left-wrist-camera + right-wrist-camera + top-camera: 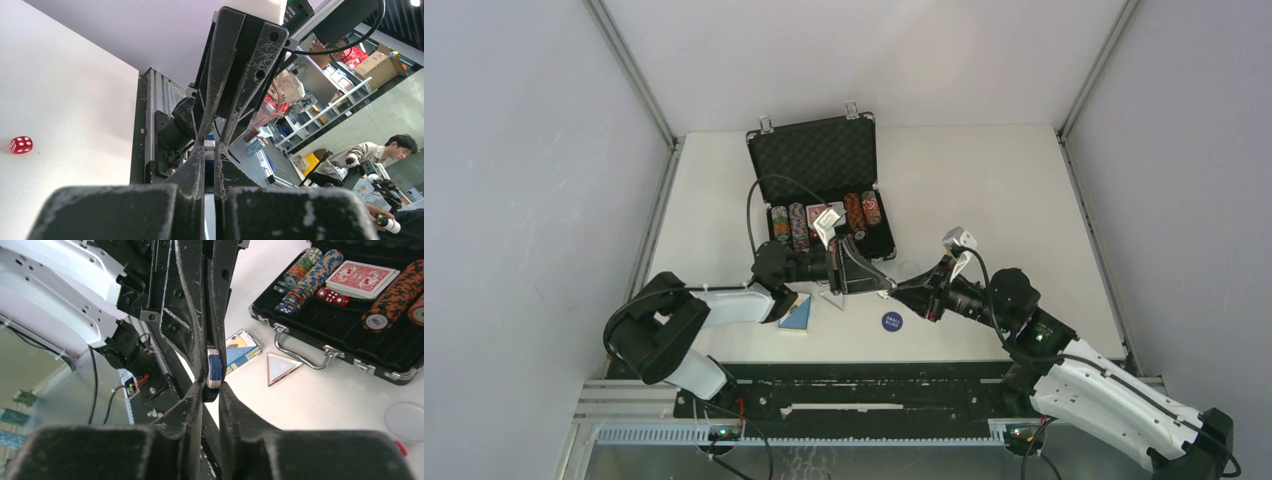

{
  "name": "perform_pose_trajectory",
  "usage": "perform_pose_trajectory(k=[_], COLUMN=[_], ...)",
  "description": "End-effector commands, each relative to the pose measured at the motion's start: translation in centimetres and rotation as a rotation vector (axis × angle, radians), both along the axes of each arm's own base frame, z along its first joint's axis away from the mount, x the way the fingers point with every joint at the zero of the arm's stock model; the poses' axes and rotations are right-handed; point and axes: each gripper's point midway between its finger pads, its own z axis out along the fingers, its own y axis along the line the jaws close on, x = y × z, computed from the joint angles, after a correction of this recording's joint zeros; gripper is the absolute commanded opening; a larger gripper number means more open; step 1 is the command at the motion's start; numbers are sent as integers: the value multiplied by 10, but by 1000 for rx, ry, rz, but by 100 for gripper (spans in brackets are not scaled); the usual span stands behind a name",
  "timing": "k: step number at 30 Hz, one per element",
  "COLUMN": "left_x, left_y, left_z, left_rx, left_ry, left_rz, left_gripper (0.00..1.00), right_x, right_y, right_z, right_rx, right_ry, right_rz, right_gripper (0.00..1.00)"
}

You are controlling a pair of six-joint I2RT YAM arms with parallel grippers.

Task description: Pack up texas hold em set

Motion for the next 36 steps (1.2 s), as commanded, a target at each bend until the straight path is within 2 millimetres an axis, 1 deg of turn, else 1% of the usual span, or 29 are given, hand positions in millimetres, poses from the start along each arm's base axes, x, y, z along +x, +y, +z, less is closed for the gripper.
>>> perform_pose_trajectory(k=[1,2,3,6,7,8,13,17,18,19,21,22,26,28,31,32,36], left_x=[-12,-12,-12,-4,0,6,44,67,72,78,91,97,119,124,131,134,141], left_y=[5,5,6,10,13,15,36,52,56,61,75,82,115,130,152,160,187], left_z=[19,19,19,17,15,14,-1,-7,-8,-10,-14,-16,-31,-32,-40,-43,-56], left_rx=[-49,-50,-51,-59,-55,-52,-29,-25,-22,-19,-14,-13,7,13,52,78,248], left_ry=[-61,-62,-64,-71,-65,-61,13,46,54,64,84,95,141,119,93,83,27], left_rz=[-35,-35,-31,33,57,79,222,318,337,359,414,445,597,667,793,842,1016], left_gripper=[3,6,10,42,48,50,51,53,53,53,52,53,52,52,52,52,50], right_x=[8,9,10,14,14,14,27,44,49,55,64,66,86,99,117,121,132], right_y=[3,3,3,2,3,4,9,17,21,26,36,42,67,79,99,106,133], right_z=[33,34,34,35,35,35,33,35,35,30,26,28,9,-3,-18,-24,-38], right_rx=[77,79,78,64,55,44,-10,-16,-22,-35,-43,-40,-111,-166,-246,-274,-343], right_ry=[-63,-66,-73,-104,-118,-124,-137,-151,-150,-137,-126,-136,-163,-161,-158,-159,-184], right_rz=[-10,-14,-19,-21,-11,-5,9,26,31,39,62,84,153,165,192,203,251], right_gripper=[13,7,0,0,0,0,0,0,0,0,0,0,0,0,0,0,0])
